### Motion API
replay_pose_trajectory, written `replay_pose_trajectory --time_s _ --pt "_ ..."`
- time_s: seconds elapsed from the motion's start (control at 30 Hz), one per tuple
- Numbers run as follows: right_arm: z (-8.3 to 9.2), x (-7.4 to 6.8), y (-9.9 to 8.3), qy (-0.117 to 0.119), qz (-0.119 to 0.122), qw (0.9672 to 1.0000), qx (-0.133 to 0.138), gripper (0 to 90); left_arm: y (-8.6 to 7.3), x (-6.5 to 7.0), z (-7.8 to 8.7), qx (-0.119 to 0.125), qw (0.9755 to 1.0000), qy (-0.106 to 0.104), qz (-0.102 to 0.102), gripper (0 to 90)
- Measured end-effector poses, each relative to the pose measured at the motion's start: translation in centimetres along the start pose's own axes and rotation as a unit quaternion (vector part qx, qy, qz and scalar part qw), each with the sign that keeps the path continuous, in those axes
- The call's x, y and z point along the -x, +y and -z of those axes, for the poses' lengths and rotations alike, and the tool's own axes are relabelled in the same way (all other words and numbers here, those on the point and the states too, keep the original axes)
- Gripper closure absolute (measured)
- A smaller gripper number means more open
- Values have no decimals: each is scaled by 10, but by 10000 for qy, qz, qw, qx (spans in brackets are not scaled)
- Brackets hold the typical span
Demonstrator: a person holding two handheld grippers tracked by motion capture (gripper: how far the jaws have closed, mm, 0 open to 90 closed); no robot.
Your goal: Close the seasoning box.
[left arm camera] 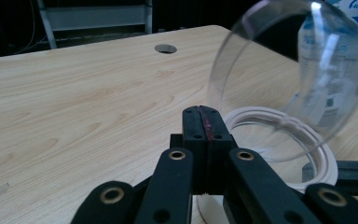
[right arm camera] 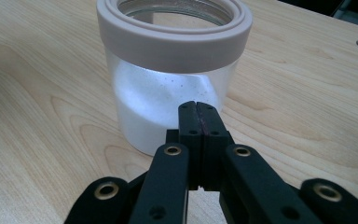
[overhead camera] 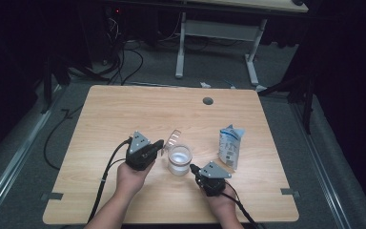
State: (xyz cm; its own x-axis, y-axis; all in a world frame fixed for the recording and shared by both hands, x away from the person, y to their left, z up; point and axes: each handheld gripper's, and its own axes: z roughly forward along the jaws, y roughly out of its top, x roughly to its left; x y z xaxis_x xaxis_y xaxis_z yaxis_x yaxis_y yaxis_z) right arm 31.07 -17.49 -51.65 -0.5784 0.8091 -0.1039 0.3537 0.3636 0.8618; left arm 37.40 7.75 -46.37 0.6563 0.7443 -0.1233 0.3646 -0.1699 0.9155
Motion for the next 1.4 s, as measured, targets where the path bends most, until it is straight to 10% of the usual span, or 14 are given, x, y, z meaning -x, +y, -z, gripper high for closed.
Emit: replay_pose_trajectory --time_s 0.67,1.13,1.4 --pt "4 3 -5 7 -80 10000 -19 898 -38 -18 25 -299 9991 265 -124 898" --pt "-5 23 14 -264 -142 9996 7 900 -79 -60 73 -786 9909 1011 -418 489" --pt "-14 21 23 -352 -125 9993 -41 900 -92 -78 84 -692 9913 1118 -14 402"
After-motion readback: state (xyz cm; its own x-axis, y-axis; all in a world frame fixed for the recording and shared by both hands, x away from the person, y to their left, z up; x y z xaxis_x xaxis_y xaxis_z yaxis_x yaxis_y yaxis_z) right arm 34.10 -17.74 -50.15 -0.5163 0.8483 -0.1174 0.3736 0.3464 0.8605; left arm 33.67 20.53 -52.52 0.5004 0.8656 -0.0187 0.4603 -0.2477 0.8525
